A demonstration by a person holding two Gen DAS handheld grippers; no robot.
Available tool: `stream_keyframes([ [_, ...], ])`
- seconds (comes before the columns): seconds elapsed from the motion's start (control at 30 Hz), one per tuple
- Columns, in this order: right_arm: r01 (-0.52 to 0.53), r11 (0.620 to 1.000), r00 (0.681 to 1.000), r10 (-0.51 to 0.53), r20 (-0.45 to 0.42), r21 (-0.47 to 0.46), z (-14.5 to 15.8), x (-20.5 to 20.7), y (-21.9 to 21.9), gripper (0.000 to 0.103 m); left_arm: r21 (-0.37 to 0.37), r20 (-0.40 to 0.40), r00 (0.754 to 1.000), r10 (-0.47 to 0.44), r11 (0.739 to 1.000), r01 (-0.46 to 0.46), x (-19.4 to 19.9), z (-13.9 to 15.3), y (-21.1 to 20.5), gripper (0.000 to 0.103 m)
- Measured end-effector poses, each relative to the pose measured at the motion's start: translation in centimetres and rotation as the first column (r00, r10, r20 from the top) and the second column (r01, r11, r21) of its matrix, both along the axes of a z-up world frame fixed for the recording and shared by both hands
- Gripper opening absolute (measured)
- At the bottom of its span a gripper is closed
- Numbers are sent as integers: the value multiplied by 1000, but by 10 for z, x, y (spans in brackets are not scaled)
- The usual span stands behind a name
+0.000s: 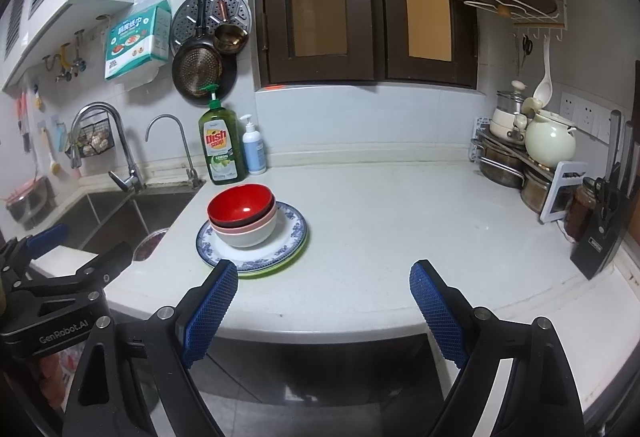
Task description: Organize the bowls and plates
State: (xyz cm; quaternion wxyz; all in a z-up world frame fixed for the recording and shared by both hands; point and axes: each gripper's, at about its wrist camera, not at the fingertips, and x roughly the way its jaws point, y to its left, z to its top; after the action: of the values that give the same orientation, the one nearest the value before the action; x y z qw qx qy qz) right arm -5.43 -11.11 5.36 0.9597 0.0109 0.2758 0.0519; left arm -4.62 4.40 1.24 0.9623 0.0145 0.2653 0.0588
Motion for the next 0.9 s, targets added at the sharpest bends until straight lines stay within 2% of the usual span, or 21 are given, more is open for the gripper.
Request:
stream_keyframes([
  [0.9,9,1000,1000,-9,25,-13,5,-2,2,89,7,9,1000,-10,1000,10,0,4,4,103],
])
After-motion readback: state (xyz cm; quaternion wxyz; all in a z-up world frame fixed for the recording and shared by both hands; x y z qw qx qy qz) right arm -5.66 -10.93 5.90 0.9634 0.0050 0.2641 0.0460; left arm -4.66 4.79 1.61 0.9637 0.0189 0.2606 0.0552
